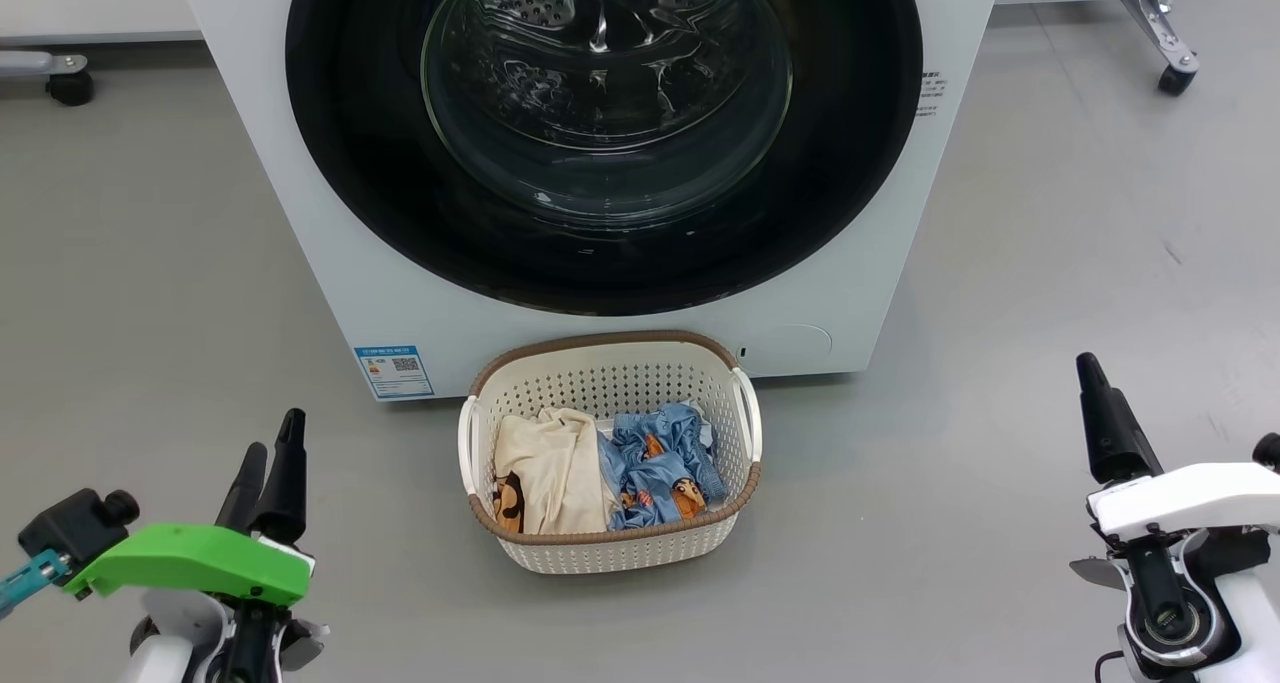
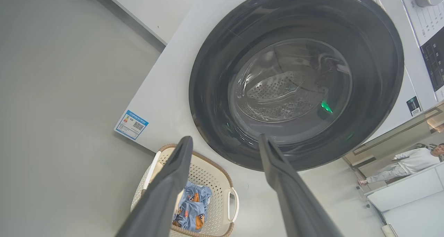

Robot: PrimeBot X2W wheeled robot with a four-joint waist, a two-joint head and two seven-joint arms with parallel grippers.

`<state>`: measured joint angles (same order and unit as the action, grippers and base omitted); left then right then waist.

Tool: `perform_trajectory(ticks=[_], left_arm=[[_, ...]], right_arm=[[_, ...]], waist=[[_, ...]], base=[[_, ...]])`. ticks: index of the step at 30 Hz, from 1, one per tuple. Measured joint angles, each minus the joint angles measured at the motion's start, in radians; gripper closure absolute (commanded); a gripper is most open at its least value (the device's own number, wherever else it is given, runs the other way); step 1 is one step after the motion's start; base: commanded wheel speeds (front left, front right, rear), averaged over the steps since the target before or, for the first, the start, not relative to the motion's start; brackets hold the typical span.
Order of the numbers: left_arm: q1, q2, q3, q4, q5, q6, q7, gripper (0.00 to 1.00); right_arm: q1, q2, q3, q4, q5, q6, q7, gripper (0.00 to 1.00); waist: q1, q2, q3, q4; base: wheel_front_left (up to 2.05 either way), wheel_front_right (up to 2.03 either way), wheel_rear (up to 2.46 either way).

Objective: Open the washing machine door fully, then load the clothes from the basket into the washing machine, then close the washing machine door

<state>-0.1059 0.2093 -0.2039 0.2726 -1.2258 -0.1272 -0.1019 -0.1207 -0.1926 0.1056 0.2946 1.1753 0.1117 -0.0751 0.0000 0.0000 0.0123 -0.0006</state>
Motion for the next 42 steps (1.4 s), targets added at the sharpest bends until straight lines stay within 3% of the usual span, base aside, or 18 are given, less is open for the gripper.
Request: perform_trajectory(ticks=[8,24,42], left_arm=[[-0.019,0.010,-0.028,0.007,0.132,0.000,-0.024,0.00],[-0.043,0.037,-0.055,0.037,0.391,0.032,-0.067,0.00],[-0.061,0.046,-0.056,0.064,0.641,0.055,-0.111,0.00]], right_arm=[[-0.020,-0.031,0.051,0.007,-0.124,-0.001,-0.021,0.00],[-0.063,-0.077,0.133,0.039,-0.376,-0.053,-0.074,0.00],[-0.102,-0.121,0.204,0.073,-0.587,-0.072,-0.131,0.00]], waist=[[0.0000,0.0000,0.000,0.002],[0.0000,0.0000,0.002,0.004],[0.0000,0.0000,0.005,0.003]], base=[[0.00,0.00,0.00],[0.00,0.00,0.00],[0.00,0.00,0.00]])
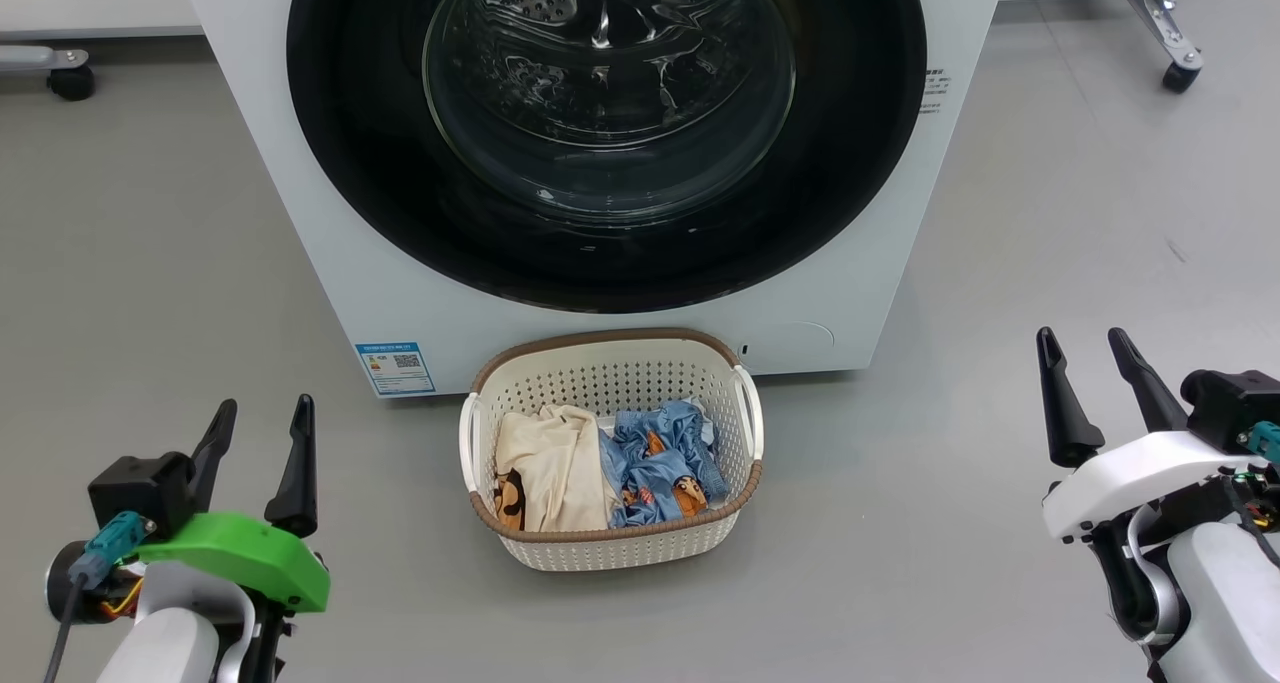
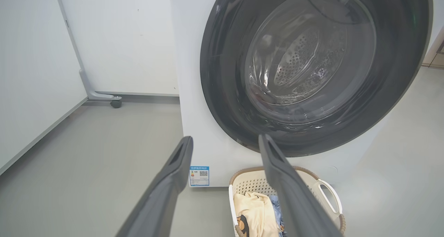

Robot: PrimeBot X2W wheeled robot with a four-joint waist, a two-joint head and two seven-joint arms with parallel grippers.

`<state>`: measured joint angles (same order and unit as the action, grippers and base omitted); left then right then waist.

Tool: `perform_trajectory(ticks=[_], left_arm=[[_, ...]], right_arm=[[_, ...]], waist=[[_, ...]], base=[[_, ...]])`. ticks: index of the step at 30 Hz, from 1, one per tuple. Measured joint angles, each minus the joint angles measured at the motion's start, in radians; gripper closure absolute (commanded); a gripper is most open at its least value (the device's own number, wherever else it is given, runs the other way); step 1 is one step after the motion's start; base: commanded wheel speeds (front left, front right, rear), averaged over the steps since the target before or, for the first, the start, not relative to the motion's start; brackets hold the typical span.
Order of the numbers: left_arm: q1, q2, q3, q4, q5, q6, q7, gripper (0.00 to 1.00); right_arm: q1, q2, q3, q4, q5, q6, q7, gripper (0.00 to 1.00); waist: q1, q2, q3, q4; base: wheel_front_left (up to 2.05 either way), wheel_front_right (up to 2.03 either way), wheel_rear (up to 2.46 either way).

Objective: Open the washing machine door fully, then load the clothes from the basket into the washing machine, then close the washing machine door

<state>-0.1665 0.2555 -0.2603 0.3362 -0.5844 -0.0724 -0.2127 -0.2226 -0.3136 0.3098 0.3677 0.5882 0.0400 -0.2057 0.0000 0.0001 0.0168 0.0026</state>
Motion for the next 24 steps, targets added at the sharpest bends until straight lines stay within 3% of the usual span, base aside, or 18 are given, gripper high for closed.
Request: perform_trajectory(ticks=[14,24], left_arm=[[-0.014,0.008,0.008,0.035,0.182,0.012,-0.038,0.00],[-0.017,-0.001,0.051,0.058,0.187,0.030,-0.038,0.00]], right_arm=[[-0.037,-0.016,0.048,0.019,-0.151,-0.007,-0.044,0.00],[-0.037,-0.015,0.032,0.024,-0.149,-0.007,-0.044,0.00]], waist=[[0.0000,0.0000,-0.005,0.004],[0.0000,0.0000,-0.008,0.001]], base=[[0.00,0.00,0.00],[0.00,0.00,0.00]])
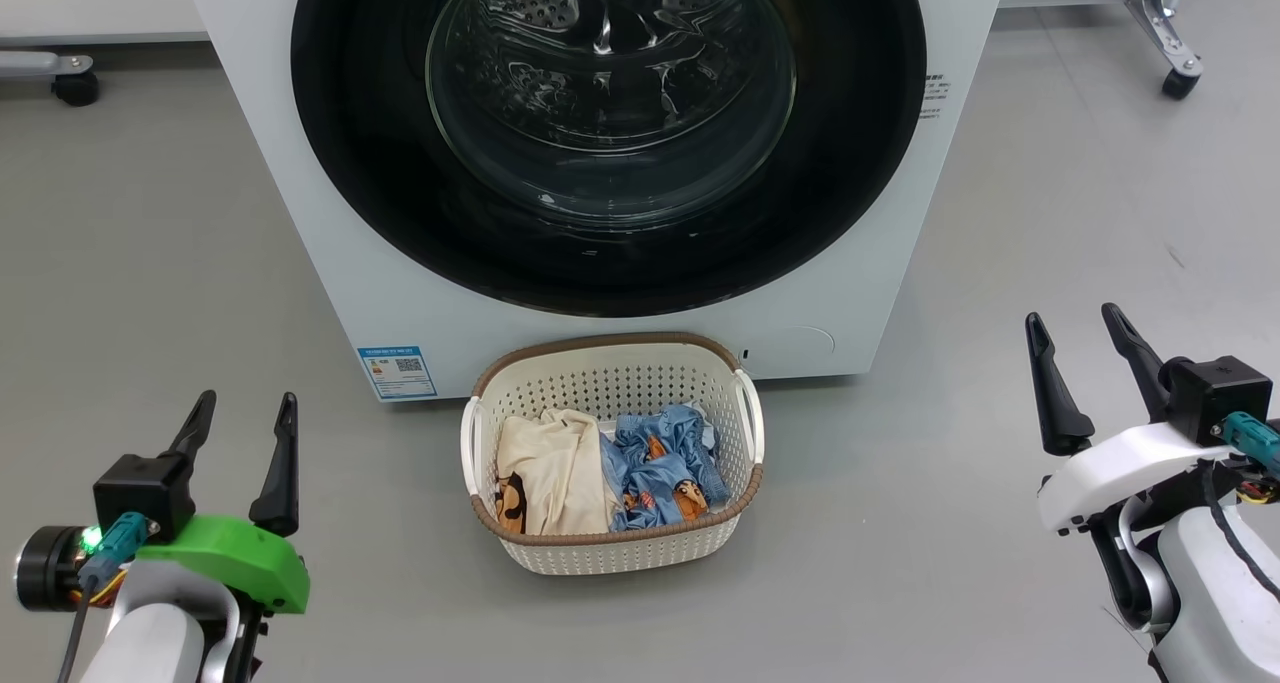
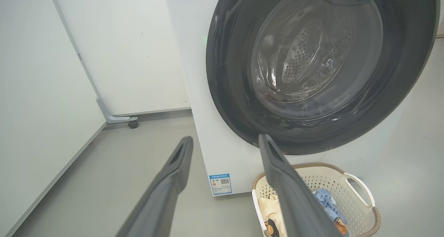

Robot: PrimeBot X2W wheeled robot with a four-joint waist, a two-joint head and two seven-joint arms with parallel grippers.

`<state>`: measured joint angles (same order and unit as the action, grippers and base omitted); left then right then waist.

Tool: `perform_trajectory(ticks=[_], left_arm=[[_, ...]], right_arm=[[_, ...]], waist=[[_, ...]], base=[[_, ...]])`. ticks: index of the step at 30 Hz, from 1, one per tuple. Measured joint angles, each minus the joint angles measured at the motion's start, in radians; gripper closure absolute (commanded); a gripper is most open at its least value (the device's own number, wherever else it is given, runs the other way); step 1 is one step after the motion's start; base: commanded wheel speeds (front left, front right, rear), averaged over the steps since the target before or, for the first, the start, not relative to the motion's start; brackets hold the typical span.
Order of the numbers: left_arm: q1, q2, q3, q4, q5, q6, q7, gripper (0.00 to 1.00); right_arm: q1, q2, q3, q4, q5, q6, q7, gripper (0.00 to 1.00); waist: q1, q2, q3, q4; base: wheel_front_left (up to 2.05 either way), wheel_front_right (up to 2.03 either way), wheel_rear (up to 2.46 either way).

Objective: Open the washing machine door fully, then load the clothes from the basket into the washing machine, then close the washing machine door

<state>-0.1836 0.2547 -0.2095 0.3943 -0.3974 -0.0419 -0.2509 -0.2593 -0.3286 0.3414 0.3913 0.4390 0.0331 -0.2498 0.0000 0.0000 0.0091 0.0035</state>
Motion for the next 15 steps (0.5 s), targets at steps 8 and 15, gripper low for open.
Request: perform_trajectory(ticks=[8,15], left_arm=[[0.000,-0.018,0.016,0.046,-0.003,0.017,-0.001,0.00],[0.000,-0.021,0.036,0.069,-0.009,0.021,-0.001,0.00]], right_arm=[[0.000,0.009,-0.009,0.009,0.009,0.002,0.000,0.00],[0.001,0.014,-0.018,0.020,0.020,0.010,0.000,0.00]], waist=[[0.0000,0.0000,-0.004,-0.001],[0.0000,0.0000,-0.009,-0.001]], base=[[0.00,0.00,0.00],[0.00,0.00,0.00]])
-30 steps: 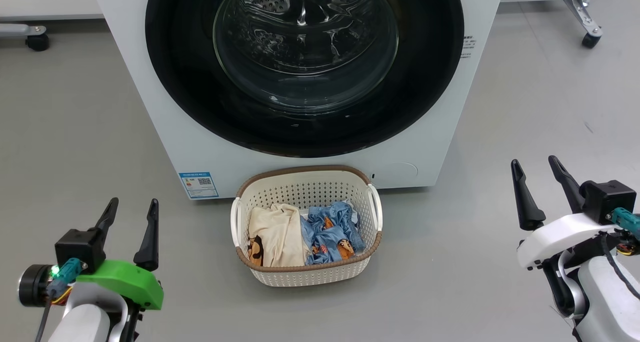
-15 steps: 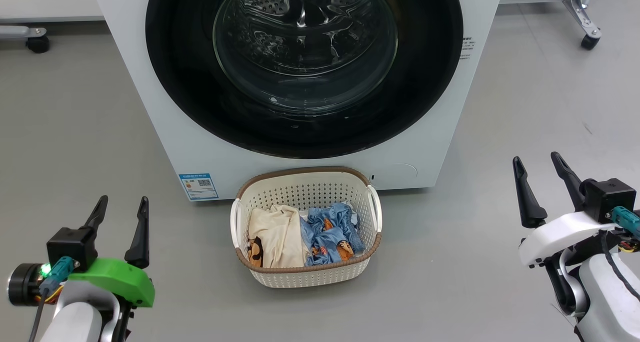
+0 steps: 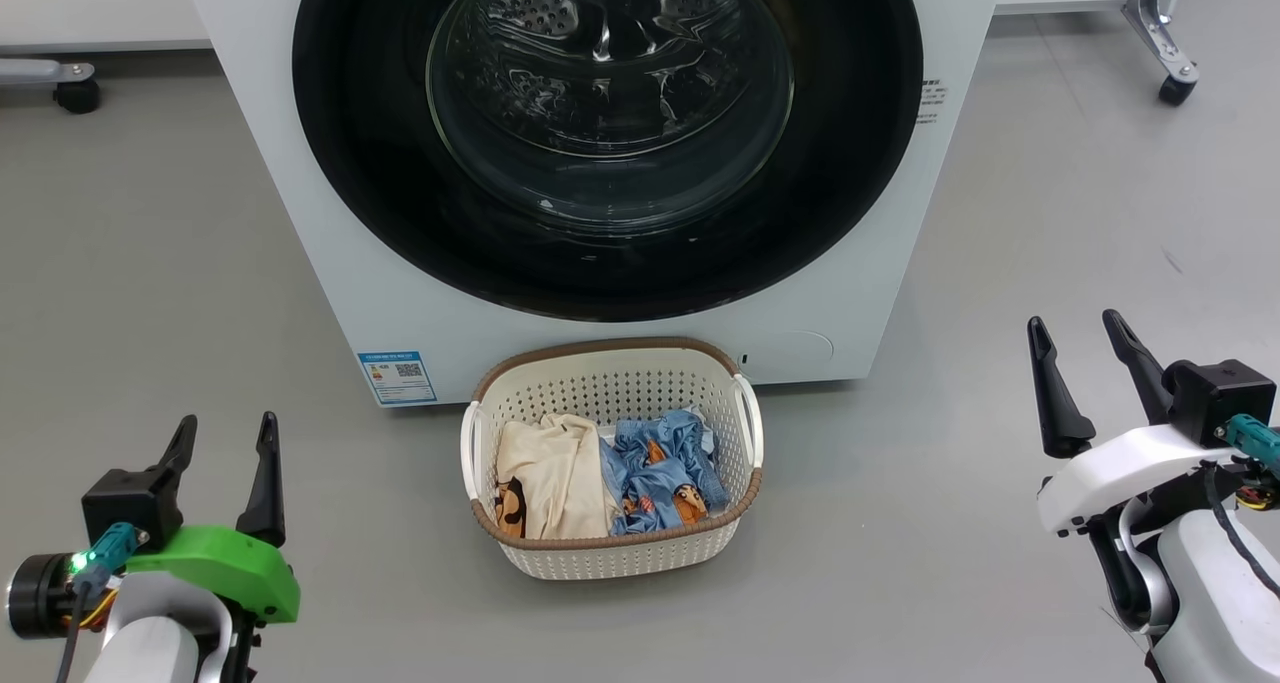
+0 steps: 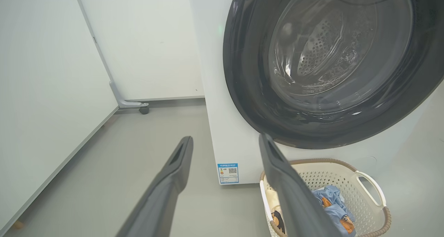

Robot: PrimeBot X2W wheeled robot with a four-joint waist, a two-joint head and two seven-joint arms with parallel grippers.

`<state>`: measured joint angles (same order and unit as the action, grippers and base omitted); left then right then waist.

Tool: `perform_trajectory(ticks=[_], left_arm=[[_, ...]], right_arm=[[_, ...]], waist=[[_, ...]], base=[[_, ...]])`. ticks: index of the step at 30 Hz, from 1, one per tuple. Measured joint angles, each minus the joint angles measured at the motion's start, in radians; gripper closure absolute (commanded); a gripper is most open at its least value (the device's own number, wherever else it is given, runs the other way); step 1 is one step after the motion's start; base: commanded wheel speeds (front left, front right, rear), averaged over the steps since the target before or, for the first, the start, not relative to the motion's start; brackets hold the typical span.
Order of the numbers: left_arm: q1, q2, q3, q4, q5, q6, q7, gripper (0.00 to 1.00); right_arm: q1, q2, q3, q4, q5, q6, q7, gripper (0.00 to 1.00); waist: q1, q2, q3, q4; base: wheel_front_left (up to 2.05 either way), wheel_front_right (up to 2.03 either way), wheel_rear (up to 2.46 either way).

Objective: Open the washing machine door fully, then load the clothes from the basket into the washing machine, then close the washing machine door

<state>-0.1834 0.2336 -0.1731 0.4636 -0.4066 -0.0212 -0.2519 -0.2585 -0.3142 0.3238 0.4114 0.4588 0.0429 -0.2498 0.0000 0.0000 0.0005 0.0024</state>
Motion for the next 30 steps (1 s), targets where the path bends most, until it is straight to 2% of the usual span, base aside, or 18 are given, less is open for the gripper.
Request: perform_trajectory(ticks=[10,30], left_arm=[[0.000,-0.015,0.019,0.005,-0.009,0.000,0.000,0.00],[-0.001,-0.012,0.038,-0.006,0.020,-0.014,0.000,0.00]], right_arm=[[0.000,0.000,-0.012,0.002,0.000,0.000,0.000,0.00],[0.001,0.000,-0.026,0.004,-0.003,0.008,0.000,0.00]], waist=[[0.0000,0.0000,-0.007,-0.002],[0.0000,0.0000,-0.006,-0.004]], base=[[0.00,0.00,0.00],[0.02,0.02,-0.05]])
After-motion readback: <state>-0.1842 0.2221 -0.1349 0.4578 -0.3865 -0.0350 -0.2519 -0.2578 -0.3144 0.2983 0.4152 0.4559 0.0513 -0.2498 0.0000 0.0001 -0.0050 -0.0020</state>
